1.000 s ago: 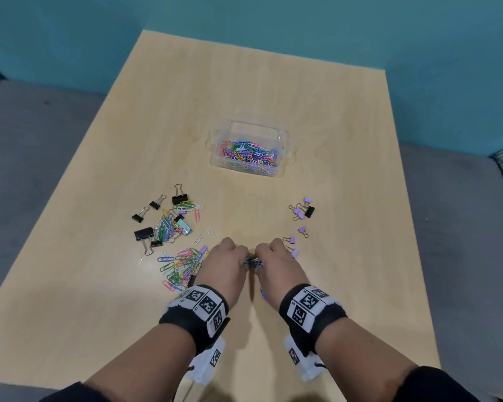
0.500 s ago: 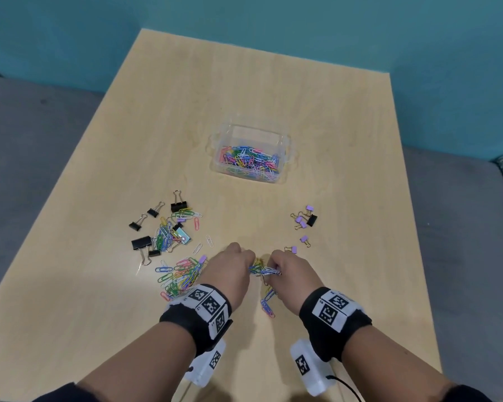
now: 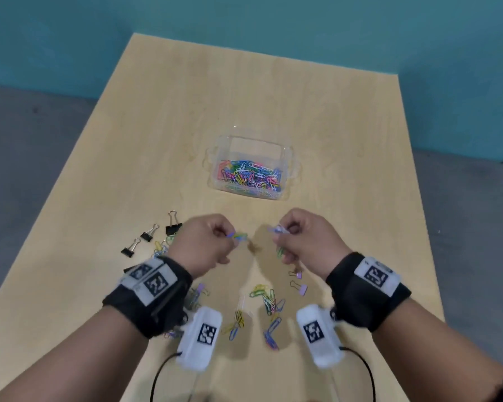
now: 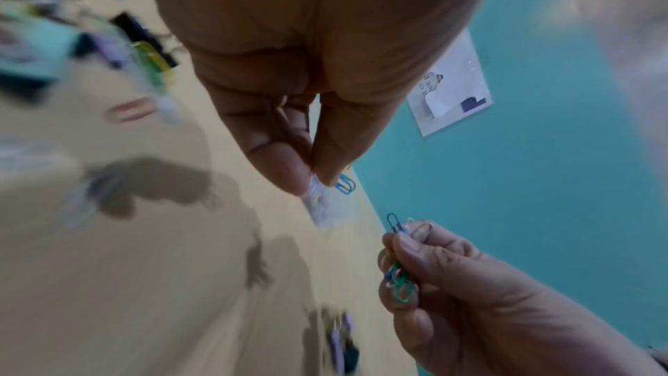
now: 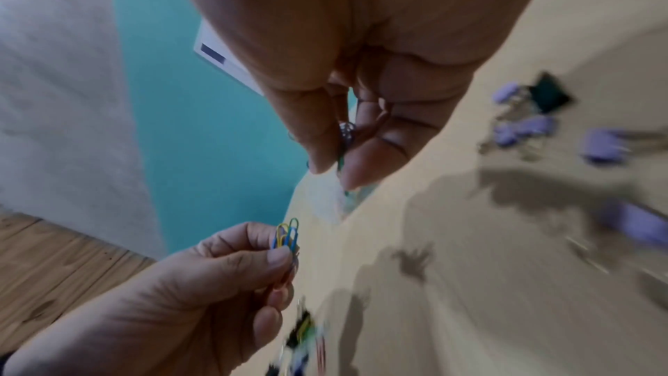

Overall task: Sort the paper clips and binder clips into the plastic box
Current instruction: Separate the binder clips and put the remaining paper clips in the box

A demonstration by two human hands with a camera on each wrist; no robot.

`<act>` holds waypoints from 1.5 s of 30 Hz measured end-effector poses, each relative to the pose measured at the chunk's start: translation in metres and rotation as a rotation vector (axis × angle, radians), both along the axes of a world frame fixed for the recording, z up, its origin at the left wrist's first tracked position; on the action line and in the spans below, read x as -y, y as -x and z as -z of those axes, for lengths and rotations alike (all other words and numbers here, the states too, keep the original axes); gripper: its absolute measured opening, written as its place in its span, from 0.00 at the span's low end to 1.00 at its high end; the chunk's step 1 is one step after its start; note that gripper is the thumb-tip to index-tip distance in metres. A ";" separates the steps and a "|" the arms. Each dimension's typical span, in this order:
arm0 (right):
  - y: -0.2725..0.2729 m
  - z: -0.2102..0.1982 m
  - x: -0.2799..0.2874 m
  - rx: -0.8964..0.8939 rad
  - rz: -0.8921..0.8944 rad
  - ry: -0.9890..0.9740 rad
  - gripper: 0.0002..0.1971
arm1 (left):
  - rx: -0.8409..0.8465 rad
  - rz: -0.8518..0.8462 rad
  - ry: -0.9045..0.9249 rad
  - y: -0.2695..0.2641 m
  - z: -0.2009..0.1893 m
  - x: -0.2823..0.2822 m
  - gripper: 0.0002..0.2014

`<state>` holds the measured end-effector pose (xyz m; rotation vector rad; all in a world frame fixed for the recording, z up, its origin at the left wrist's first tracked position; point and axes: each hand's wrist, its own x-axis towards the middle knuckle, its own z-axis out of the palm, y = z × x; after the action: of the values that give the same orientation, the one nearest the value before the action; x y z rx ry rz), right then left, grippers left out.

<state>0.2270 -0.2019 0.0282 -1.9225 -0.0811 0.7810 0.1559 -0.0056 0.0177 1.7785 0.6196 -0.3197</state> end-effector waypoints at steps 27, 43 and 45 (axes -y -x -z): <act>0.104 0.046 0.007 0.569 -0.824 0.586 0.34 | 0.118 0.186 -0.517 0.110 0.009 -0.017 0.11; 0.164 0.035 0.014 0.798 -0.791 0.603 0.26 | 0.118 0.621 -1.005 0.162 0.026 -0.001 0.18; 0.166 0.035 0.013 0.818 -0.781 0.595 0.26 | 0.112 0.682 -1.063 0.158 0.026 -0.001 0.16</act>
<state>0.0606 -0.2148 -0.0071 -2.7098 -1.2794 0.4548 -0.0023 -0.0047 -0.0085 3.0021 0.0262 -0.3717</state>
